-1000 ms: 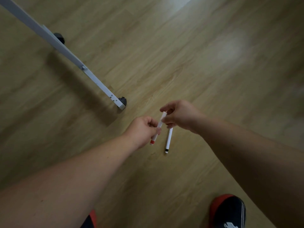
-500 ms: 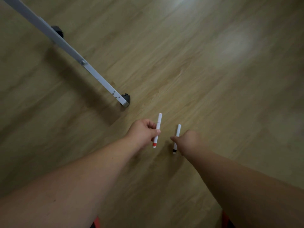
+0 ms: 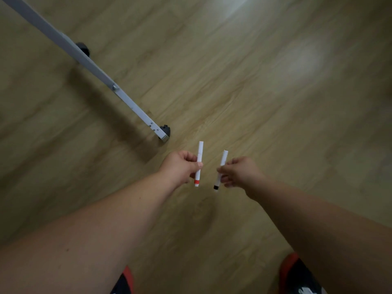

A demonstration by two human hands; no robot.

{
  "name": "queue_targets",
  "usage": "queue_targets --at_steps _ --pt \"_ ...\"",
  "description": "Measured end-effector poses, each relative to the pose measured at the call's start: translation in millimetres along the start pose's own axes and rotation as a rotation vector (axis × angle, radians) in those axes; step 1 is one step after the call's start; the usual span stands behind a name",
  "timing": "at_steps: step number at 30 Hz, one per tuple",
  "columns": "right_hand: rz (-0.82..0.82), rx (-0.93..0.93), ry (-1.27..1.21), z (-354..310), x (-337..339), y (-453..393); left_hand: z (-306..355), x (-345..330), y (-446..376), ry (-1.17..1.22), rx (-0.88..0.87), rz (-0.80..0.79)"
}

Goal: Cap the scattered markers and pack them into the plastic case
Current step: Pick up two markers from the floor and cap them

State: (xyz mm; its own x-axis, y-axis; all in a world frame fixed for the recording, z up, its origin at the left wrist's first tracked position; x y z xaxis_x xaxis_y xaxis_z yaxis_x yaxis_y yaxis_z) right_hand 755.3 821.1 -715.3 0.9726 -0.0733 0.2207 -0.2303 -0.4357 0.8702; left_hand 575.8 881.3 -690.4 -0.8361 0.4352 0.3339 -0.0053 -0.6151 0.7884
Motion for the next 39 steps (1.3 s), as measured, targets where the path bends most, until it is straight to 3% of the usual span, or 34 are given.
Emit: queue_targets --at_steps 4,10,18,24,32,39 --pt "-0.12 0.048 -0.11 -45.1 23.7 49.4 33.6 15.2 36.0 0.033 0.0 -0.002" --pt "-0.152 0.105 -0.113 -116.8 75.1 129.4 114.3 44.6 105.6 0.103 -0.051 -0.012" --pt "-0.134 0.285 0.067 -238.7 146.1 263.4 228.2 95.8 226.2 0.233 -0.094 0.023" --pt "-0.162 0.395 0.217 -317.7 153.1 369.3 266.6 149.8 320.0 0.381 -0.116 0.123" --pt "-0.257 0.515 0.435 -368.6 40.7 482.8 227.7 251.5 431.1 0.593 -0.122 0.282" --pt "-0.391 0.622 0.643 -341.8 -146.2 572.0 80.6 380.4 519.6 0.722 -0.08 0.512"
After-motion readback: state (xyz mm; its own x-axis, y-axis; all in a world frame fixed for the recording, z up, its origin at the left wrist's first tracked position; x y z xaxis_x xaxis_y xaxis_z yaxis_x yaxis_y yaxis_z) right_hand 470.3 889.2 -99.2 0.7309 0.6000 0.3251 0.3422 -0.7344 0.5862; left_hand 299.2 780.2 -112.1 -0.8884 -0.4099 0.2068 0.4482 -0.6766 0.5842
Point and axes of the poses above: each hand's wrist, its own y-axis away from the middle knuckle, its own x-axis out of the back of the hand, z = x × y, the point moved 8 cm from there along -y, towards the middle knuckle, and after that the axes turned 5 degrees about z, right-handed, at the moved point
